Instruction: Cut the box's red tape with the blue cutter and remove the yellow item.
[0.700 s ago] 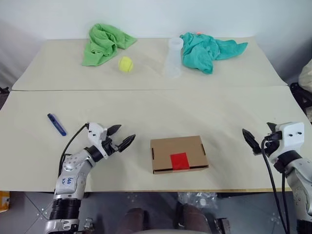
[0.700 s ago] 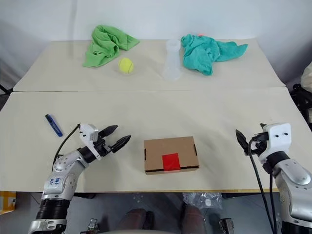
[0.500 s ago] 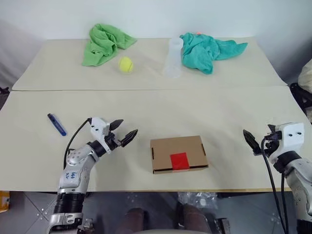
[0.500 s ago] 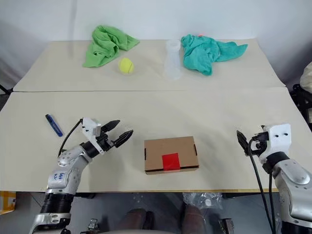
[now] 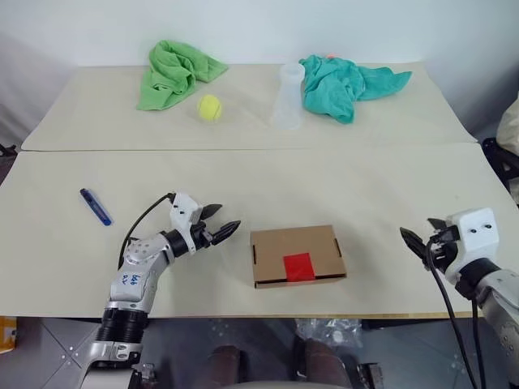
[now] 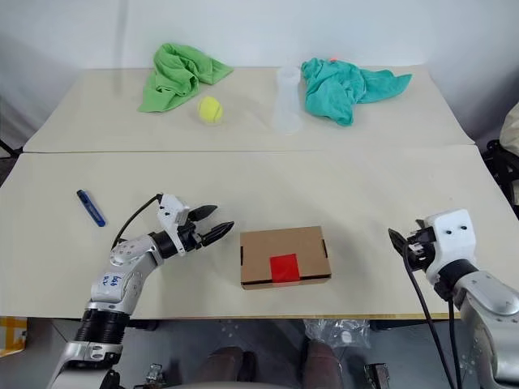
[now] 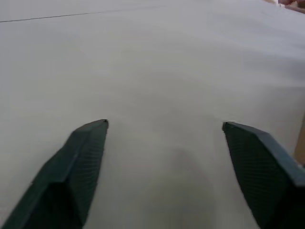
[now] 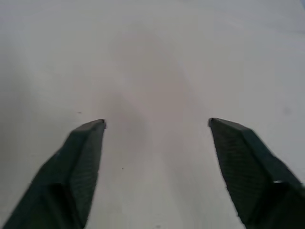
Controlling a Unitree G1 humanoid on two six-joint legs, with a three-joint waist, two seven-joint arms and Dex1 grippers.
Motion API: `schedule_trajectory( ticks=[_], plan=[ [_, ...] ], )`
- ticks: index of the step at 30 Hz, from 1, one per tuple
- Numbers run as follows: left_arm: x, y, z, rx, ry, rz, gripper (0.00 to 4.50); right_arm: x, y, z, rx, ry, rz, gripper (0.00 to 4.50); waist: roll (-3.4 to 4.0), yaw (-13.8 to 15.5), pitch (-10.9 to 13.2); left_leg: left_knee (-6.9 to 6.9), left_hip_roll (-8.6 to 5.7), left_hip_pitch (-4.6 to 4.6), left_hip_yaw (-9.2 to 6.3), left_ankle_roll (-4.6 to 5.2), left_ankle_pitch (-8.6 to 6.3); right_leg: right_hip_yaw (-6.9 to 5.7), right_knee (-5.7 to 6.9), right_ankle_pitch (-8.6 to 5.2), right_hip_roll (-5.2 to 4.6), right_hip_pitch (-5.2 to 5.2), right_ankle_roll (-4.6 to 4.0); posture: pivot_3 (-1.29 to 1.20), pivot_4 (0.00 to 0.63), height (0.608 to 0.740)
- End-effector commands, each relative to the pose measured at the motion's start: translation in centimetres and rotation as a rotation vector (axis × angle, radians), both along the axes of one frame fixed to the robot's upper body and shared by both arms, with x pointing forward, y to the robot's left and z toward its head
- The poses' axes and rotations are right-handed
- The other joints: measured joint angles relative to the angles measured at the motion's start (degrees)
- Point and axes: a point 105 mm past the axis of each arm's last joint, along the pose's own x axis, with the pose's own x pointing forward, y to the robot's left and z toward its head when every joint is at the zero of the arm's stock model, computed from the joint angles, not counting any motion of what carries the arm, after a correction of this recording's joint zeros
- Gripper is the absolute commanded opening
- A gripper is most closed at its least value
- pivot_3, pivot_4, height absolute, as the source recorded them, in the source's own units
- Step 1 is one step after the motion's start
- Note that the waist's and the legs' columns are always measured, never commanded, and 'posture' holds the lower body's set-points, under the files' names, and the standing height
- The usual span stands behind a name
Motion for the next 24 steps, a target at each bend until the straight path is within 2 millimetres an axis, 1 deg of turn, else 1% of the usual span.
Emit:
schedule_trajectory(
  ticks=[1,4,6,7,10,13,16,20,24],
  plan=[
    [-0.7,-0.8,-0.5,0.010,0.067,-0.099,2.73,-0.8,2.3,0.6,-0.018,0.037,0.117,1.94,0.00,-0.05,0.00,0.00,-0.01,0.00,0.00,0.00,0.00,0.01,0.00,0.00,-0.01,0.00,0.00,0.00,0.150,0.740],
    [-1.7,-0.8,-0.6,0.014,0.149,-0.189,1.80,-1.0,3.6,0.3,-0.029,0.079,0.174,0.90,-0.01,-0.07,-0.01,0.01,-0.01,0.01,0.00,0.01,0.00,0.02,0.00,0.00,-0.01,0.01,0.00,0.00,0.150,0.740],
    [-2.4,-0.5,-0.6,0.023,0.204,-0.230,1.24,-1.3,4.5,-0.1,-0.033,0.116,0.213,0.26,-0.01,-0.14,-0.01,0.02,-0.01,0.02,0.00,0.01,0.00,0.02,0.01,0.00,0.00,0.00,0.00,0.00,0.150,0.740],
    [-2.8,-0.4,-0.5,0.028,0.228,-0.252,0.89,-1.4,4.9,-0.2,-0.034,0.134,0.232,0.00,-0.01,-0.16,-0.01,0.02,0.00,0.02,-0.01,0.01,0.00,0.01,0.01,0.00,0.00,0.00,0.00,0.00,0.150,0.740],
    [-4.2,-0.5,-0.4,0.039,0.301,-0.337,0.01,-1.5,6.2,-0.8,-0.036,0.192,0.304,0.00,-0.03,-0.17,0.00,0.02,-0.01,0.01,-0.01,0.01,0.00,0.02,0.01,0.00,0.00,0.00,0.00,0.00,0.150,0.740],
    [-5.0,-1.2,-0.4,0.056,0.345,-0.402,0.01,-1.0,7.3,-1.3,-0.045,0.244,0.375,0.00,-0.04,-0.20,0.01,0.04,-0.01,0.01,-0.01,0.01,0.00,0.04,0.01,0.00,0.00,0.00,0.00,0.00,0.150,0.740],
    [-5.1,-2.2,-0.3,0.058,0.335,-0.438,0.01,0.3,8.0,-1.3,-0.059,0.252,0.430,0.00,-0.06,-0.08,0.01,0.07,-0.01,0.00,-0.03,0.01,0.00,0.02,0.03,0.00,0.00,0.00,0.00,0.00,0.150,0.740],
    [-5.2,-3.4,-0.2,0.058,0.323,-0.486,0.01,1.8,9.7,-0.5,-0.063,0.242,0.536,0.00,-0.15,-0.10,0.07,0.16,-0.04,-0.02,-0.03,0.04,0.01,0.04,0.05,0.01,-0.01,0.00,0.01,0.00,0.150,0.740],
    [-5.4,-4.7,0.4,0.056,0.306,-0.549,0.01,4.2,11.0,1.2,-0.070,0.195,0.609,0.00,-0.17,-0.19,0.08,0.23,-0.03,-0.06,0.00,0.04,0.01,0.03,0.10,0.01,0.01,-0.02,0.01,0.00,0.150,0.740]
  ],
)
